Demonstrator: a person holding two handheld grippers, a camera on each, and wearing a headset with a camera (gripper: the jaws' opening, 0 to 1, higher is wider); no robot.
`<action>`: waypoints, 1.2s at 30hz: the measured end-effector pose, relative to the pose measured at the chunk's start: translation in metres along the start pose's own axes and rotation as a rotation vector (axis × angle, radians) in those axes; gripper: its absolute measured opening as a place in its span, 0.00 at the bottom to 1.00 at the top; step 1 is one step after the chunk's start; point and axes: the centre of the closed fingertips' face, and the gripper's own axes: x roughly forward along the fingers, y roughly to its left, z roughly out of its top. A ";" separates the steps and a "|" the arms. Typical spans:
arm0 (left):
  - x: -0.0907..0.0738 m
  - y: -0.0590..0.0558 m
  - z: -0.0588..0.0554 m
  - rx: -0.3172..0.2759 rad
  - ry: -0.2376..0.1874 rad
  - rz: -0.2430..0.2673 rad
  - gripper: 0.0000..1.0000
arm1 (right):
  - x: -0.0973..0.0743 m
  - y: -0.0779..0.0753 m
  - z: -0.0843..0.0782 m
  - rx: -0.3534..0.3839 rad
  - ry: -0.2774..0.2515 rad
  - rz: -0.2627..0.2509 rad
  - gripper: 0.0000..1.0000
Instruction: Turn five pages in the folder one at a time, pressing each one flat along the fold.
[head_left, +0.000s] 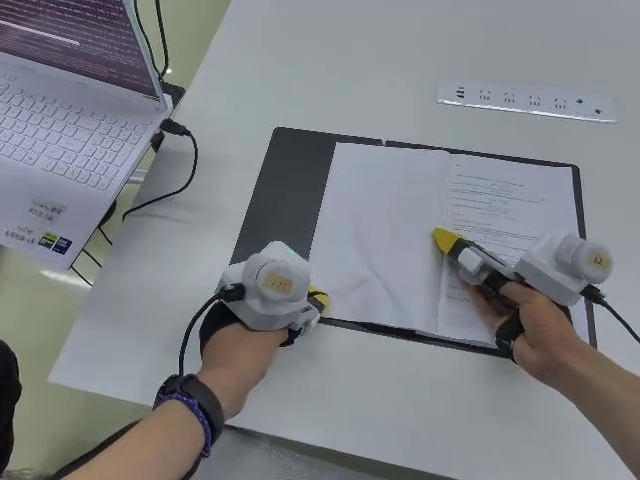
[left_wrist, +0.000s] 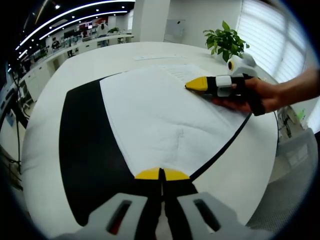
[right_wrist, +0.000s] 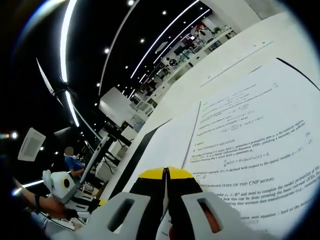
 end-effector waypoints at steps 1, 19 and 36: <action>0.000 0.000 0.000 0.000 0.000 0.000 0.00 | -0.001 0.001 -0.001 -0.001 0.002 0.001 0.00; -0.001 -0.001 0.000 0.006 -0.006 0.011 0.00 | -0.025 0.015 -0.031 0.010 0.032 0.008 0.00; -0.001 -0.003 0.000 0.025 0.002 0.057 0.00 | -0.052 0.021 -0.071 -0.039 0.158 0.028 0.00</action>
